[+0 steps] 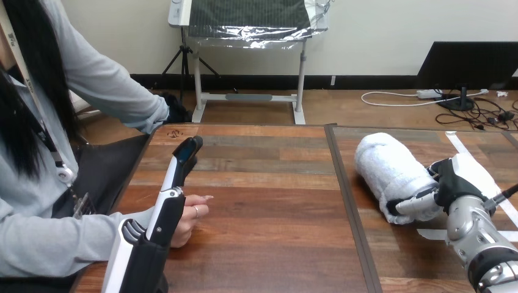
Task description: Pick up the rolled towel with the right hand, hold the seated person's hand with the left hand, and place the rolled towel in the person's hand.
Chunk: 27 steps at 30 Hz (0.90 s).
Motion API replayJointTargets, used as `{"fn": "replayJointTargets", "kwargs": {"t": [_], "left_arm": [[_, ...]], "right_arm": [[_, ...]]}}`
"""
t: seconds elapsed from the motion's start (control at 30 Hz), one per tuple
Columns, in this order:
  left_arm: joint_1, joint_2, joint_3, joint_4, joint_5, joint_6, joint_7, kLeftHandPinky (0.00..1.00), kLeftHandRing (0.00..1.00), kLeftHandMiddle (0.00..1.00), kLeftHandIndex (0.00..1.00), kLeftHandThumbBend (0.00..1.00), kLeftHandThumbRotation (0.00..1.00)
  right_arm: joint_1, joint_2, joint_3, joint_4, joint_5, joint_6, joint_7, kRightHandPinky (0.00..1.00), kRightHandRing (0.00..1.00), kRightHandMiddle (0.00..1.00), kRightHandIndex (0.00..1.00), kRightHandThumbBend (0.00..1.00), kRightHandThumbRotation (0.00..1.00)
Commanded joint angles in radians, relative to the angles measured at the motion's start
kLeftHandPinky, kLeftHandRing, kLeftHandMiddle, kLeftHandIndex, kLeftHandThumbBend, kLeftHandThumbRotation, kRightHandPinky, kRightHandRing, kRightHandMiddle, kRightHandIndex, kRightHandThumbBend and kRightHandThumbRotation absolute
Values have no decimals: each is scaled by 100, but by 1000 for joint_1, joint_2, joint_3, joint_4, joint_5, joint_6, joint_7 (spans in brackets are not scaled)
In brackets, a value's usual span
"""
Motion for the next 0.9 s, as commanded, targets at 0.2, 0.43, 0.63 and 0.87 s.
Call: {"fn": "replayJointTargets", "kwargs": {"t": [0.2,0.43,0.63,0.87], "left_arm": [[-31,-22,20,-14,-4,-18,-1,93,100,100,98,100,60],[-37,-29,44,-26,24,-6,-5,95,100,100,98,100,62],[-51,-19,33,-2,12,-21,-9,94,100,100,98,100,63],[-65,-37,75,17,57,-36,-2,91,99,100,98,100,66]], "right_arm": [[-6,13,-14,-22,19,-64,-47,51,60,62,51,86,0],[6,20,-45,-28,53,-136,-88,49,55,56,50,88,0],[17,25,-56,-33,61,-204,-122,48,51,52,48,89,0],[32,30,-60,-39,66,-288,-159,47,49,50,47,89,0]]}}
